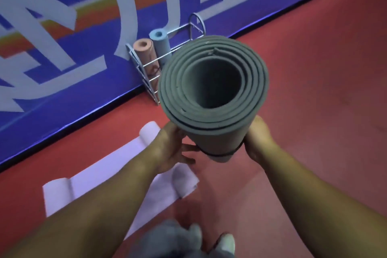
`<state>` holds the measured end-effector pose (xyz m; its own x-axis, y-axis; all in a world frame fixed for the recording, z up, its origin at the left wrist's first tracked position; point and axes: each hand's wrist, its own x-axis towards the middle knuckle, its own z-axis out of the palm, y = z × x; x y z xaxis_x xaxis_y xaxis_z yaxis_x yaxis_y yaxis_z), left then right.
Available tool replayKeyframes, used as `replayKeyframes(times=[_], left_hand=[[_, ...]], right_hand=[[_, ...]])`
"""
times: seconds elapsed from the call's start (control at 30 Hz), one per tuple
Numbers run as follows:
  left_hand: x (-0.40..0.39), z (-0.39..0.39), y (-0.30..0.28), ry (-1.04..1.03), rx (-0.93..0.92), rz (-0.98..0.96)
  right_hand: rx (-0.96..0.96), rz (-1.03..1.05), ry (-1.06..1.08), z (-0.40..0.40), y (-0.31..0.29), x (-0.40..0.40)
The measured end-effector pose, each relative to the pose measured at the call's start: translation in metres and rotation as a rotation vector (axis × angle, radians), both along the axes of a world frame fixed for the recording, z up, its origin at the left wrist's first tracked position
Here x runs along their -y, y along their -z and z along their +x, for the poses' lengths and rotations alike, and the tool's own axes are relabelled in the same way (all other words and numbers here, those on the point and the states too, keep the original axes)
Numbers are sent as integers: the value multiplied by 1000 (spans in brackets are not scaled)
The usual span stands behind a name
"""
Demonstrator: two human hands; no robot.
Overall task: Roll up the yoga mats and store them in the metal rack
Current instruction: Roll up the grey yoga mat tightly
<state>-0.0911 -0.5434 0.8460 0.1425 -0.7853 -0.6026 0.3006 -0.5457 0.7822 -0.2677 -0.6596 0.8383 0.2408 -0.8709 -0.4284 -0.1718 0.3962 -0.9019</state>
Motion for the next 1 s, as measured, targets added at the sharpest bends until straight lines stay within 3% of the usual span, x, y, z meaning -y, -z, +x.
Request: replayKeyframes(times=[0.13,0.27,0.47,0.67,0.77,1.0], left_hand=[[68,29,6,-153,-65,-86],[154,85,30,-263,-115,-52],[320,163,43,-297,-156,84],[437,239,-9,-296,36,86],[498,282,-28,-310,39,6],[636,364,-49,-605,81,-12]], right_hand=[[-82,-56,-195,44,-2,84],[-161,-47,-301,99,13,171],[-76,5,-190,173,32,312],[-111,20,-248,255,0,446],[-133,27,-310,308,-16,519],[-114,16,-541,438,-39,696]])
